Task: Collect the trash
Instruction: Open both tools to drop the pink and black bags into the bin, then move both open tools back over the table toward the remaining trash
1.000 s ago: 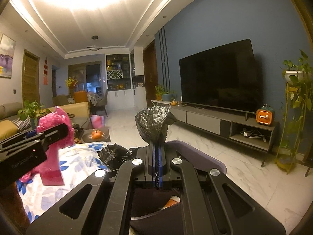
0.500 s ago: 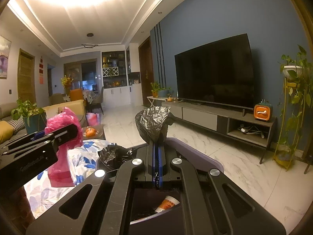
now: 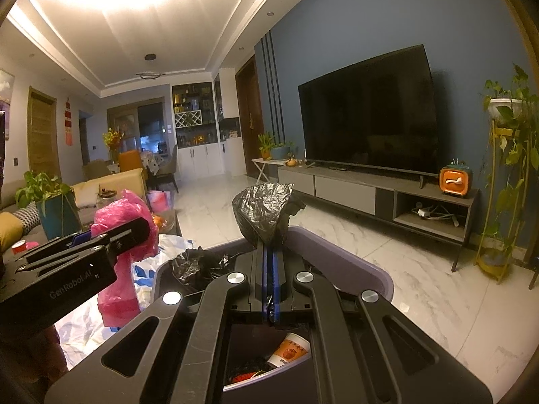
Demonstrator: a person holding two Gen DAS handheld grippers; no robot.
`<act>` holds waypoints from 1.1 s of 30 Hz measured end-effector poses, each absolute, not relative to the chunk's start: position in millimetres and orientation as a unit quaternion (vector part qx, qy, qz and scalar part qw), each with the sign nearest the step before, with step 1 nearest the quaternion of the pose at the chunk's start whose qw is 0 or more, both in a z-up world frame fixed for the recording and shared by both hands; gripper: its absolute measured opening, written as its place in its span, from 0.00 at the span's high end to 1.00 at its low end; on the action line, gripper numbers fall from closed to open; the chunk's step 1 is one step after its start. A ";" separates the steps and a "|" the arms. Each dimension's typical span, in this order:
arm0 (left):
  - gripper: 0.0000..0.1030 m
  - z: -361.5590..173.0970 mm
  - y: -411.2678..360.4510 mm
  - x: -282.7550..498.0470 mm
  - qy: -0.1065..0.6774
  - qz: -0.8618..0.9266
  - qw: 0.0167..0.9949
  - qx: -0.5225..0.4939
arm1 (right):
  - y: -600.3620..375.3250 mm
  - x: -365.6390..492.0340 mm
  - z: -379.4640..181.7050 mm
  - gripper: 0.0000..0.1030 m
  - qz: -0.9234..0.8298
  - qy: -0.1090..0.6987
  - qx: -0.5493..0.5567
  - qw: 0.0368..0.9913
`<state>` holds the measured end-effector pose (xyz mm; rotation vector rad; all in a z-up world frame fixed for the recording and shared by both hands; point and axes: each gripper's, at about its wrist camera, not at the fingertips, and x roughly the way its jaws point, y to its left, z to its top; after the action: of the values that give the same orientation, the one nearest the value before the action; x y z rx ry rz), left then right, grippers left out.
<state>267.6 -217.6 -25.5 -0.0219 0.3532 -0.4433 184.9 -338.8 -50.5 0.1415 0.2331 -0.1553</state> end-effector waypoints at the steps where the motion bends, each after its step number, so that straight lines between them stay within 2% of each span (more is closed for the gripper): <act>1: 0.65 -26.0 -217.8 268.8 0.175 -0.219 0.960 -0.011 | -340.0 186.5 -50.8 0.97 -0.077 0.117 0.072 0.987; 15: 0.64 -28.7 -224.3 274.2 0.181 -0.225 0.957 -0.008 | -346.6 199.7 -57.4 0.96 -0.073 0.132 0.080 0.985; 16: 0.64 -29.2 -225.3 274.4 0.182 -0.226 0.957 -0.007 | -346.1 199.0 -58.7 0.94 -0.071 0.131 0.081 0.986; 20: 0.64 -31.2 -230.2 277.0 0.186 -0.228 0.956 -0.006 | -347.2 198.3 -60.8 0.74 -0.065 0.130 0.091 0.985; 21: 0.64 -31.6 -230.9 277.4 0.186 -0.228 0.956 -0.005 | -348.0 197.1 -61.2 0.66 -0.067 0.128 0.095 0.985; 25: 0.63 -36.2 -234.2 279.5 0.192 -0.235 0.953 -0.003 | -351.9 189.9 -62.1 0.63 -0.086 0.117 0.096 0.985; 27: 0.58 -38.4 -235.8 279.6 0.192 -0.238 0.952 0.000 | -353.2 184.2 -62.9 0.59 -0.100 0.112 0.097 0.984; 31: 0.36 -40.4 -234.8 279.5 0.196 -0.239 0.951 0.002 | -354.4 175.4 -65.3 0.55 -0.119 0.109 0.098 0.982; 33: 0.29 -38.3 -229.5 276.8 0.190 -0.238 0.952 -0.006 | -353.9 170.7 -66.8 0.53 -0.122 0.109 0.097 0.982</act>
<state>276.8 -229.5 -38.3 -0.0126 0.3869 -0.4831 170.7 -353.9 -66.8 0.1953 0.2198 -0.2448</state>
